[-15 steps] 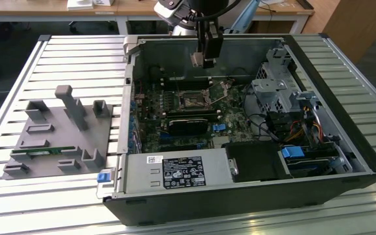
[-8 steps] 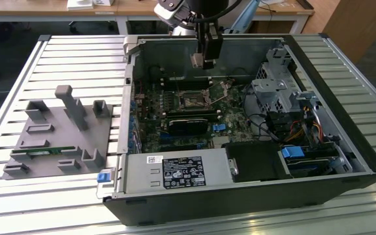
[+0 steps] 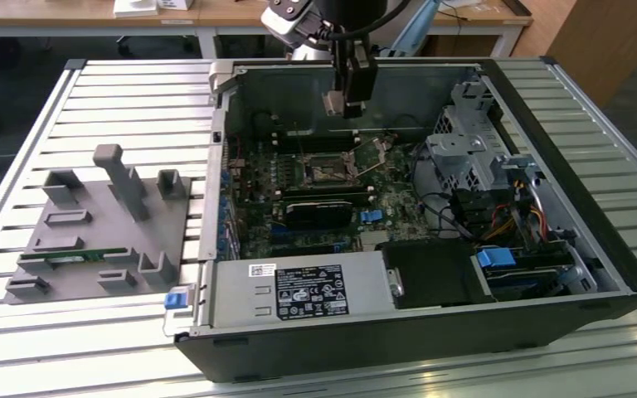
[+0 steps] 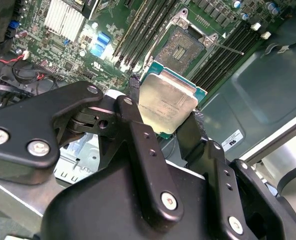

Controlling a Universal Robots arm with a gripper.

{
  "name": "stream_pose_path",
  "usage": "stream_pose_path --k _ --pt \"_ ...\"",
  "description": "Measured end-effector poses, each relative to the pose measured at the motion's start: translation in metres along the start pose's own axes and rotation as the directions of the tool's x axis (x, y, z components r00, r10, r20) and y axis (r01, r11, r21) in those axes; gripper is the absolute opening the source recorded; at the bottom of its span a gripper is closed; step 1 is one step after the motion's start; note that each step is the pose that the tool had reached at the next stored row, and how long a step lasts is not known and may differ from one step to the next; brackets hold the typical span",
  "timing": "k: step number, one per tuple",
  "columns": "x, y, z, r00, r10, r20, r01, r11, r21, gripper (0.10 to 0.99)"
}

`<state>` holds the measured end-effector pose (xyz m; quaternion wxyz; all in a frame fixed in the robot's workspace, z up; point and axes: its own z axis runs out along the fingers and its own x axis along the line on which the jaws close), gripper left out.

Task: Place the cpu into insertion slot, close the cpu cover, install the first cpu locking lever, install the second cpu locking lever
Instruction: 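Place the cpu into insertion slot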

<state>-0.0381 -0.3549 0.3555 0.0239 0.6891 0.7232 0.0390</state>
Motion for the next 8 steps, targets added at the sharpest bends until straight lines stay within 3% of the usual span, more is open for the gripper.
stream_pose_path --k 8 --pt "0.0000 -0.0002 0.0021 1.0000 0.000 -0.0001 0.000 1.0000 0.000 0.541"
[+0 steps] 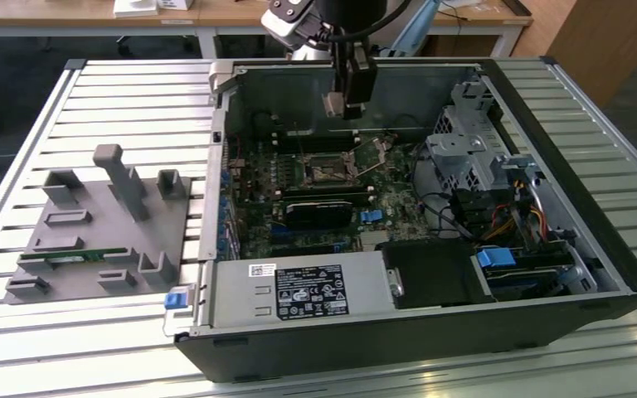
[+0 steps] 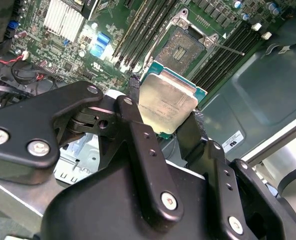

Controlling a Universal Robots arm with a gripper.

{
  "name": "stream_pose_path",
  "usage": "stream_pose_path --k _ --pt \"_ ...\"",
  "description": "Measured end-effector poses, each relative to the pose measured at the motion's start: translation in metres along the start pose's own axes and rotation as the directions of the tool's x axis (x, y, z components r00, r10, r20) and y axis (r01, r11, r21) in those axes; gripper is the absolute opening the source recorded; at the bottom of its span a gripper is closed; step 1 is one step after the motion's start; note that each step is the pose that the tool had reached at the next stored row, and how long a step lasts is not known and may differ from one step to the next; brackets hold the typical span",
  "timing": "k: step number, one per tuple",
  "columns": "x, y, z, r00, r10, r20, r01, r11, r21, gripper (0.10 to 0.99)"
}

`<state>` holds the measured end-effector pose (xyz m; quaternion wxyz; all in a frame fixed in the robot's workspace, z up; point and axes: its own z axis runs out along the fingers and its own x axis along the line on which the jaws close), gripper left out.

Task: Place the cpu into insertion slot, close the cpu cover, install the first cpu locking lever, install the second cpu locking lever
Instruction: 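Place the cpu into insertion slot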

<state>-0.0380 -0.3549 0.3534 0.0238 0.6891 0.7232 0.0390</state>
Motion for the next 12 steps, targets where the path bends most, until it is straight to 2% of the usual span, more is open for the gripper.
stream_pose_path --k 12 --pt "-0.0001 -0.0006 0.0062 1.0000 0.000 0.0002 0.000 1.0000 0.000 0.541"
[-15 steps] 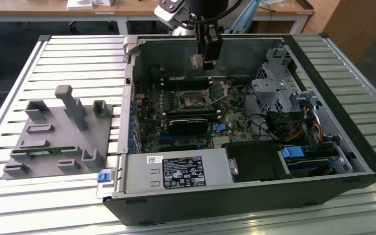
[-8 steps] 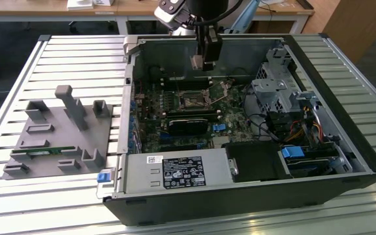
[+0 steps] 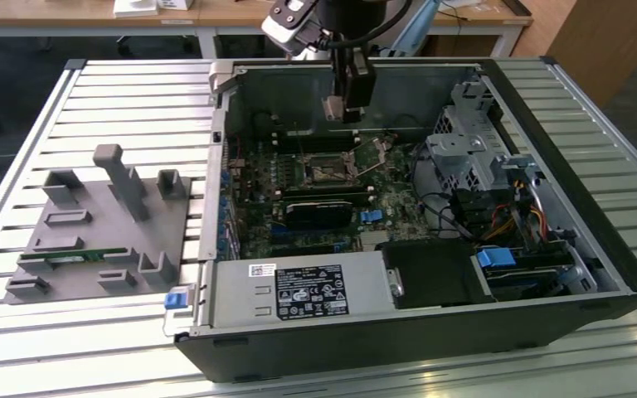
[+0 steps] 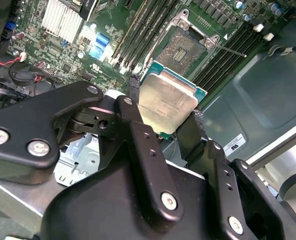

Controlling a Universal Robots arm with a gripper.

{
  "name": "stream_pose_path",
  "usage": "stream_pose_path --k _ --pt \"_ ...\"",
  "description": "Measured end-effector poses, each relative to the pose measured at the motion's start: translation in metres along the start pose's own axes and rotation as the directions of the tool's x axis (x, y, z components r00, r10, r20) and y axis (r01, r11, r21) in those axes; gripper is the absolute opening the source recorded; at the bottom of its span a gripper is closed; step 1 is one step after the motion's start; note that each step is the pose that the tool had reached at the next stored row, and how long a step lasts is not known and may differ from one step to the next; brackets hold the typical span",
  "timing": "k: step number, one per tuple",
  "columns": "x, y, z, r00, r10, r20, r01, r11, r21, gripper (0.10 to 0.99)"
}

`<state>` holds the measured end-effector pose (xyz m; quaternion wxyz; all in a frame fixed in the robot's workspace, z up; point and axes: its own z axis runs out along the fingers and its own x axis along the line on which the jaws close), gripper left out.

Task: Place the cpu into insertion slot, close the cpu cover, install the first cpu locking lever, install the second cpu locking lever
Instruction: 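Place the cpu into insertion slot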

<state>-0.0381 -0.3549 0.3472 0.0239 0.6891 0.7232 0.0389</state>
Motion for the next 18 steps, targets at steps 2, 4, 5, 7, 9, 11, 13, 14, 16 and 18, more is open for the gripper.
stream_pose_path --k 2,4,5,7,9,11,13,14,16,18 --pt "0.0000 -0.0001 0.0015 1.0000 0.000 0.0007 0.000 1.0000 0.000 0.541" --pt "0.0000 -0.0003 0.0028 1.0000 0.000 0.0015 0.000 1.0000 0.000 0.541" --pt "-0.0001 -0.0003 0.0034 1.0000 0.000 0.0015 0.000 1.0000 0.000 0.541" --pt "0.0000 -0.0022 0.0044 1.0000 0.000 0.0061 0.000 1.0000 -0.005 0.541" --pt "0.0000 -0.0022 0.0053 1.0000 -0.001 0.0069 0.001 1.0000 -0.006 0.541" --pt "0.0000 -0.0024 0.0078 1.0000 -0.001 0.0069 0.001 1.0000 -0.006 0.541" --pt "0.0006 -0.0028 0.0114 1.0000 0.000 0.0069 0.001 1.0000 -0.006 0.541" --pt "0.0009 -0.0029 0.0133 1.0000 0.000 0.0068 0.000 1.0000 -0.006 0.541" --pt "0.0018 -0.0031 0.0168 1.0000 0.005 0.0075 -0.005 1.0000 -0.006 0.541" --pt "0.0032 -0.0034 0.0206 0.9999 0.011 0.0076 -0.011 0.9999 -0.006 0.541"
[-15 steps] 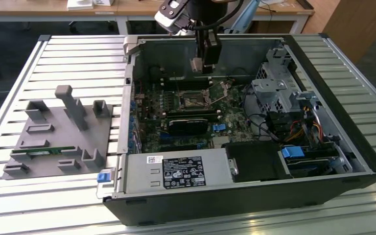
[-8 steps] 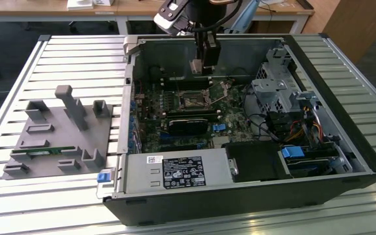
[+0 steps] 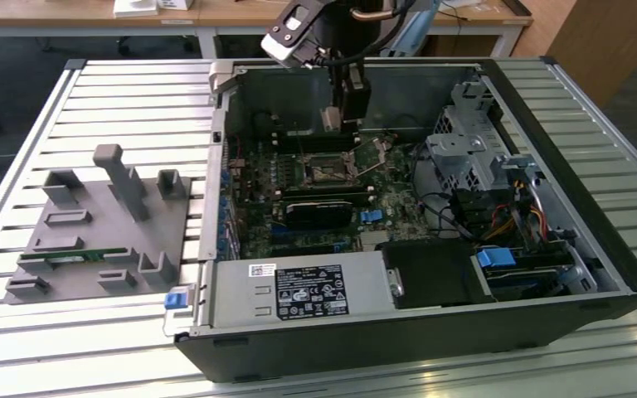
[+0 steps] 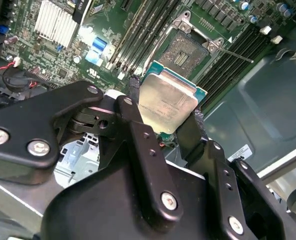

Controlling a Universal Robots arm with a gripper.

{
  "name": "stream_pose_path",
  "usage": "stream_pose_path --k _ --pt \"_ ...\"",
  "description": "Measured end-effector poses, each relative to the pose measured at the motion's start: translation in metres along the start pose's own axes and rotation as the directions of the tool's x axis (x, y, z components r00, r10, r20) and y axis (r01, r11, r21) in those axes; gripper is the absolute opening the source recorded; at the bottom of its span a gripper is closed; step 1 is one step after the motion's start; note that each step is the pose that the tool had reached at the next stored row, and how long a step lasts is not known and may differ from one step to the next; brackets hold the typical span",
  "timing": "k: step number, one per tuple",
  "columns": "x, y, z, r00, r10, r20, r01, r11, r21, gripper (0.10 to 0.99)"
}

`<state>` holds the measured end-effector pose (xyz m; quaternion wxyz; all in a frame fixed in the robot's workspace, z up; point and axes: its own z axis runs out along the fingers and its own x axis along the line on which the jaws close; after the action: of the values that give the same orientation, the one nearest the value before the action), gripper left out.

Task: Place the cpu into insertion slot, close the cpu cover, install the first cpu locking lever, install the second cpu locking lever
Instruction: 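Place the cpu into insertion slot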

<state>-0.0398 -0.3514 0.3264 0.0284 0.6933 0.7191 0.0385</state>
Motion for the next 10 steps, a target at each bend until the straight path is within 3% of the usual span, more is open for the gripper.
stream_pose_path --k 10 --pt "0.0037 -0.0007 0.0083 0.9999 0.012 0.0011 -0.012 0.9999 0.000 0.541"
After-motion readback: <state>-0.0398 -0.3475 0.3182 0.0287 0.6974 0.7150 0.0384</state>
